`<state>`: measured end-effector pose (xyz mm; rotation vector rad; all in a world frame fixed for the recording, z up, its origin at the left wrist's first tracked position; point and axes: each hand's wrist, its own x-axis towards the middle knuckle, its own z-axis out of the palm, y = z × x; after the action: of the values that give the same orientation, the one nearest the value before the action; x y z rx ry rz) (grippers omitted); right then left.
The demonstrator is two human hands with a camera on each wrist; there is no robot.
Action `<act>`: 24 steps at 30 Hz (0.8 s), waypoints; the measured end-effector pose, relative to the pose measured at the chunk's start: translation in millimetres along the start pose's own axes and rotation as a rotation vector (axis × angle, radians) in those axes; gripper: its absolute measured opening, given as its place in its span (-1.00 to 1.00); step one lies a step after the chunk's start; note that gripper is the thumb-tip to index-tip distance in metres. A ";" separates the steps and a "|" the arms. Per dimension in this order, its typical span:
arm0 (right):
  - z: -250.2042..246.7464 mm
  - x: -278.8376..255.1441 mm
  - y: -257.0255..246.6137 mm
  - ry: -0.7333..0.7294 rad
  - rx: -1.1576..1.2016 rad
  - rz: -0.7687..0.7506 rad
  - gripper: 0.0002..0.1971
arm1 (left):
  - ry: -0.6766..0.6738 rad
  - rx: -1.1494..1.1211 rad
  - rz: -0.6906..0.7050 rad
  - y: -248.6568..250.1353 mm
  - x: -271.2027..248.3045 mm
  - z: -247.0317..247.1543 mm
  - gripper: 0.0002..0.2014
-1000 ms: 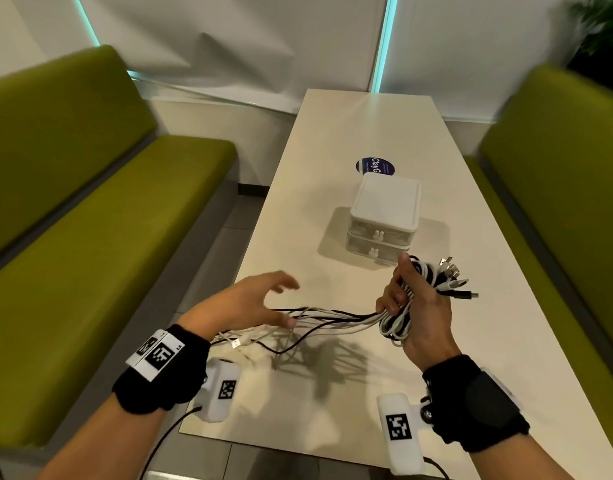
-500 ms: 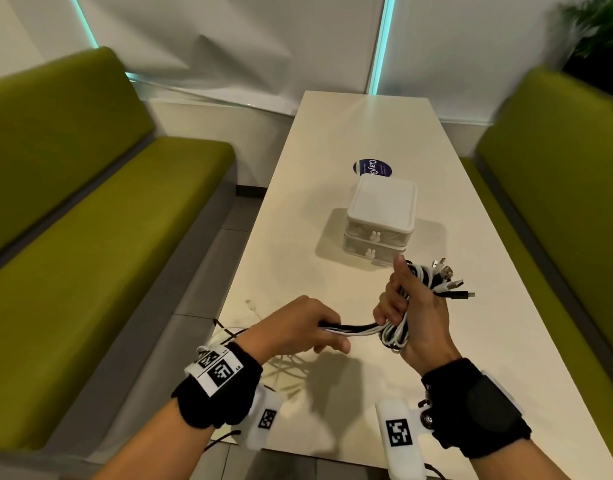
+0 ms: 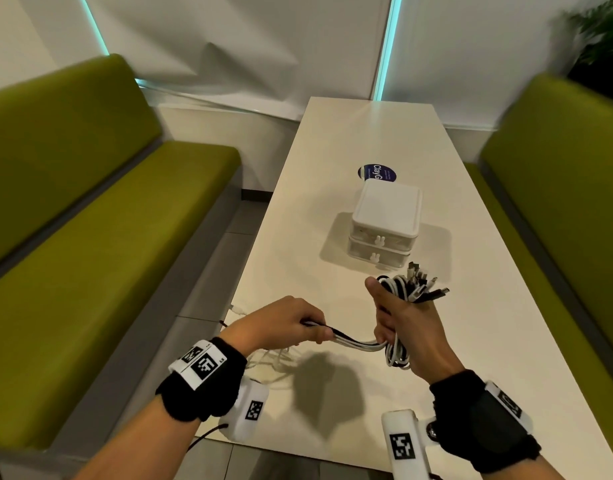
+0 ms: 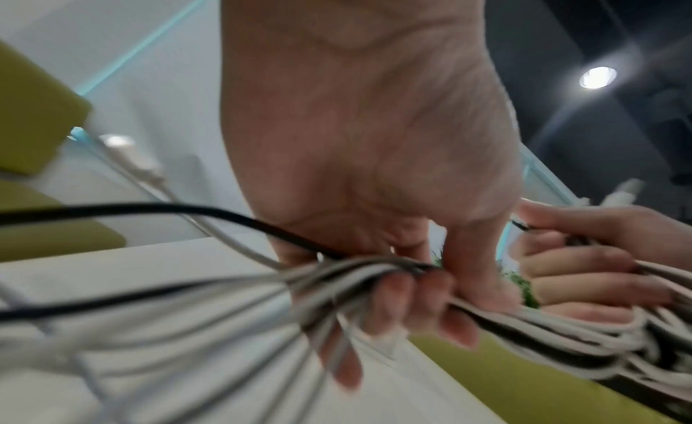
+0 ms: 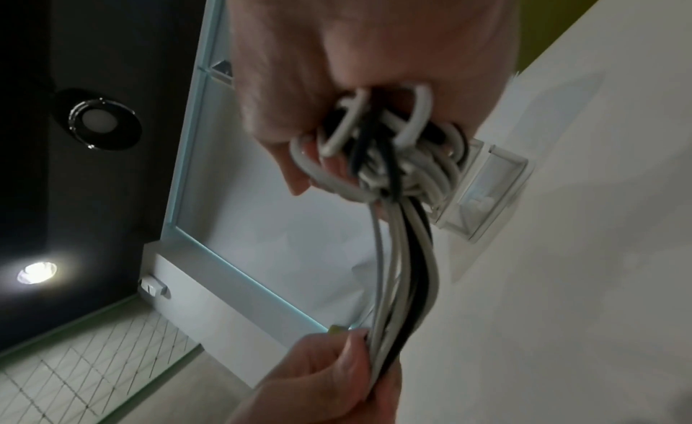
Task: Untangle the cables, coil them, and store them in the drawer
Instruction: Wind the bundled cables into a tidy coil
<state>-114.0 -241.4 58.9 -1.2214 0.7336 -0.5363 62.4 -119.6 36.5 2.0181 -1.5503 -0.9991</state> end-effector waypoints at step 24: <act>15.1 -8.2 0.7 -0.284 -0.403 -0.036 -0.58 | 0.368 0.224 0.140 35.1 3.3 6.2 -0.73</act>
<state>-108.1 -225.6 62.5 -1.6484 0.5921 -0.2392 35.2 -132.6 55.7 2.0599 -1.6235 -0.3855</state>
